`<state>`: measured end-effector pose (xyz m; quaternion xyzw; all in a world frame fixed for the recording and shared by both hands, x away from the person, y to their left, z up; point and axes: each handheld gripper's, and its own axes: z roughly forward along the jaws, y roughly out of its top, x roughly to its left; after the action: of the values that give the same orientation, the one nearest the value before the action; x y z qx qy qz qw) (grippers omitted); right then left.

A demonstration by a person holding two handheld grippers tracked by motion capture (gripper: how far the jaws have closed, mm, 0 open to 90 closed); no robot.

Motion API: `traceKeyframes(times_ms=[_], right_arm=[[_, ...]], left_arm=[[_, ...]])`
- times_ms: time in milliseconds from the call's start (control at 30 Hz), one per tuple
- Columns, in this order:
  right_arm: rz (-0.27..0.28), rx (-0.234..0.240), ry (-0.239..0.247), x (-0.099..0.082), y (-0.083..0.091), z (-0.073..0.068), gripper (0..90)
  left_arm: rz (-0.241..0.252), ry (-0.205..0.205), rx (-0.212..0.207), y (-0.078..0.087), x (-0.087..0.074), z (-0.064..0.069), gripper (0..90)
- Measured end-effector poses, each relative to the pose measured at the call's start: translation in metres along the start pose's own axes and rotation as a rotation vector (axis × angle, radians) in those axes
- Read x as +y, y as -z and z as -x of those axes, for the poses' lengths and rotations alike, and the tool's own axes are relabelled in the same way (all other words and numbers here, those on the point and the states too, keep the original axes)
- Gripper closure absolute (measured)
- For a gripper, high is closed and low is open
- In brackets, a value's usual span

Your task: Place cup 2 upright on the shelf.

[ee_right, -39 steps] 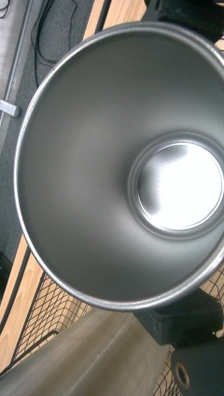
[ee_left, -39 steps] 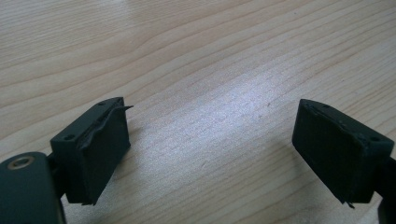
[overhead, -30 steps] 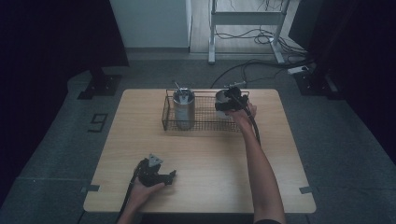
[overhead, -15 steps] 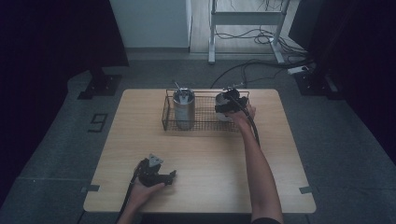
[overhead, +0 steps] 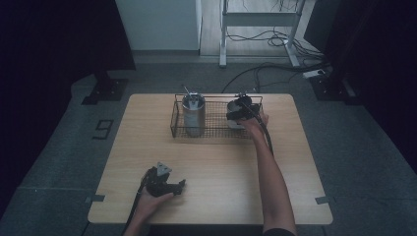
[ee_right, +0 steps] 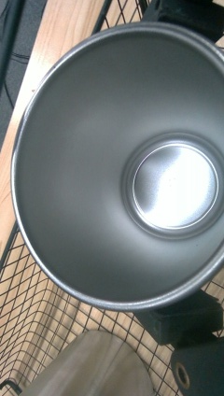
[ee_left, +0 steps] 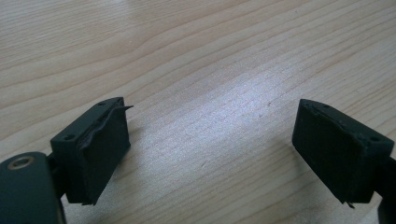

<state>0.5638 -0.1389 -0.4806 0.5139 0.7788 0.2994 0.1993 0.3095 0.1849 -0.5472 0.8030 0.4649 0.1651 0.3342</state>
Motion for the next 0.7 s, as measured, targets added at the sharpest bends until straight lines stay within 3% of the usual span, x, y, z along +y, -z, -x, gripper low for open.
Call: traceKeyframes(times_ms=[433,700], right_arm=[[-0.052,-0.007,-0.006,-0.002,-0.001,0.001,6.4],[0.010,-0.019,-0.037,0.002,0.010,-0.001,2.8]], left_arm=[[-0.001,-0.004,0.001,0.000,0.000,0.000,11.1],[-0.001,-0.007,0.000,0.000,0.000,0.001,11.1]])
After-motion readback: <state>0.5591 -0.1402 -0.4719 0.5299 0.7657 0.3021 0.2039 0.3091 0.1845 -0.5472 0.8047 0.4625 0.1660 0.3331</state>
